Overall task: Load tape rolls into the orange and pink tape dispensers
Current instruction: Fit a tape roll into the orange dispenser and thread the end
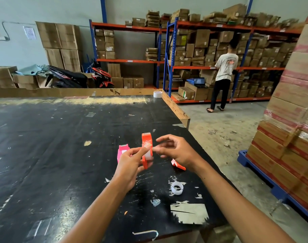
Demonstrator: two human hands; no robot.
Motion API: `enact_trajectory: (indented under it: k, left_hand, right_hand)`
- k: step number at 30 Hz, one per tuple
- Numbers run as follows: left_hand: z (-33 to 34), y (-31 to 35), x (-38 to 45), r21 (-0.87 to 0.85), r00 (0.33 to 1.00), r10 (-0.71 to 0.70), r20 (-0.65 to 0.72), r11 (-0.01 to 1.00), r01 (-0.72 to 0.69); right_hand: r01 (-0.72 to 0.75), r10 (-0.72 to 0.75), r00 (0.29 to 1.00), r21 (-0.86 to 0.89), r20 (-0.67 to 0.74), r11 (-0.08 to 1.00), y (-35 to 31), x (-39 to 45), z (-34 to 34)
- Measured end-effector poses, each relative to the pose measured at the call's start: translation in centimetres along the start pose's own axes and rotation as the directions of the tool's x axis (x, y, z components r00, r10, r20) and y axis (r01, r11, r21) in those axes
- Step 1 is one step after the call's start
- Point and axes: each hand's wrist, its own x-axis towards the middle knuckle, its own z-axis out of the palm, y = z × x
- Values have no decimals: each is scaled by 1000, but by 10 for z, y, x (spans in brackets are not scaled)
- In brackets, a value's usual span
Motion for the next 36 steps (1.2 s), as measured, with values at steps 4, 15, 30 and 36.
enact_trajectory:
  k: [4,15,30,36]
  left_hand:
    - [-5,-4,6,4,998,-28,-50,1000,28]
    - [-12,-10,11,-41,996,-62,-70,997,59]
    - [-12,-9,15,-42,999,-22,-39,999,20]
    - [-15,-6,12,-57,1000,-12,-13,998,12]
  right_hand:
    - [-176,89,957,-308,-277,935,38,18,-26]
    - [-479,323,877,-592,-355,649,81,37,-19]
    - [-278,274,960,309,59,909,12,23,16]
    - [-247,248,968,294,35,923,8,17,23]
